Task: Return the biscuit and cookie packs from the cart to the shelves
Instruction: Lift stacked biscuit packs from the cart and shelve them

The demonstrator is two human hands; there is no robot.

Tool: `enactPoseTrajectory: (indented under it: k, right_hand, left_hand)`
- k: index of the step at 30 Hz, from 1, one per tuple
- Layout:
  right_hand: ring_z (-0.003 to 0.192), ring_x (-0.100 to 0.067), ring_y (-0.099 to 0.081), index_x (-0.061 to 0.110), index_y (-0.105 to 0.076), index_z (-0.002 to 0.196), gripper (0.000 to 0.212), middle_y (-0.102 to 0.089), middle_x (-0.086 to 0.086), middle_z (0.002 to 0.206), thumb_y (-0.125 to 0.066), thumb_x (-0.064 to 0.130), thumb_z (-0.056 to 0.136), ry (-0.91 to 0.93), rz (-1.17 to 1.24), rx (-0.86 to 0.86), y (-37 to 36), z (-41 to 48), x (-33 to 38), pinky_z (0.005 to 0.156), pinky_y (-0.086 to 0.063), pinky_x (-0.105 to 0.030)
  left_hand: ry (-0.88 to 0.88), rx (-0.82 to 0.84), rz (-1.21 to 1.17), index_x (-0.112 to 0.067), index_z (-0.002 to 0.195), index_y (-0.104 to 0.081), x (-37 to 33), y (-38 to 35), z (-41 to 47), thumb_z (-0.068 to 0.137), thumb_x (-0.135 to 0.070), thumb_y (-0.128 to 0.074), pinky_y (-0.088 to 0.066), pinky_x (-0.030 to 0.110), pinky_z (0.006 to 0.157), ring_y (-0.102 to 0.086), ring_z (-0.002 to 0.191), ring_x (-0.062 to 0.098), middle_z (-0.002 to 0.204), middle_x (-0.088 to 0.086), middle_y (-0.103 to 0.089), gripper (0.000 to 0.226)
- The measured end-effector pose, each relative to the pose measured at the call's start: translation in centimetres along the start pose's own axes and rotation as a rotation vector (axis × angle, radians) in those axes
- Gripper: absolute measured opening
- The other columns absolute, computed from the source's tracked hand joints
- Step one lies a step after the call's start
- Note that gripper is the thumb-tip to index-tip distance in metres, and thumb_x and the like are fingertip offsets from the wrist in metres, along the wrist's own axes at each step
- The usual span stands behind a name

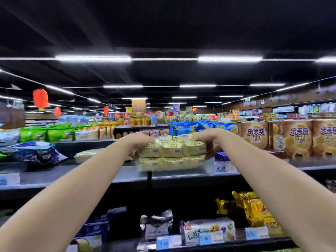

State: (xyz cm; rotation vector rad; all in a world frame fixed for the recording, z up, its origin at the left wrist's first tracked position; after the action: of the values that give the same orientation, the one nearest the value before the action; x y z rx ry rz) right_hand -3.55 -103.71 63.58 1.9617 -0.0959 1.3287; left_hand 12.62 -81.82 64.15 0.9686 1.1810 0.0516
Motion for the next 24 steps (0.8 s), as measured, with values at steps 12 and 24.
enactPoseTrajectory:
  k: [12, 24]
  right_hand:
    - [0.079, -0.017, -0.063, 0.005, -0.059, 0.111, 0.04, -0.064, -0.009, 0.101, -0.066, 0.04, 0.095, 0.174, -0.158, -0.287, 2.2, 3.7, 1.2, 0.055, -0.05, -0.023]
    - [0.066, -0.013, -0.058, 0.013, -0.057, 0.074, 0.038, -0.062, 0.002, 0.069, -0.074, 0.046, 0.086, 0.409, -0.494, -0.285, 1.8, -2.9, -0.1, 0.069, -0.055, -0.028]
  left_hand:
    - [-0.126, -0.187, -0.064, -0.013, 0.073, -0.047, -0.3, -1.1, 5.0, 0.092, -0.024, -0.064, -0.032, 0.023, 0.048, -0.036, 0.05, 0.012, 0.059, -0.001, -0.038, 0.028]
    - [-0.154, -0.362, -0.094, -0.009, 0.068, -0.051, 1.1, -1.1, -2.1, 0.089, -0.026, -0.076, -0.039, 0.026, 0.045, -0.053, 0.051, 0.016, 0.061, 0.004, -0.06, 0.037]
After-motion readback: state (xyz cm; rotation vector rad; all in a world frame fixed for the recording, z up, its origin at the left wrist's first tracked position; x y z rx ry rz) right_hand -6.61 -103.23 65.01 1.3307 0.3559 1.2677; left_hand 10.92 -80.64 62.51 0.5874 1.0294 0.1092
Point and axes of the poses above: each hand's wrist, its own z-axis towards the middle knuckle, its own y-axis out of the back of the hand, x = y × z, the point moved 7 cm from there along z, towards the middle knuckle
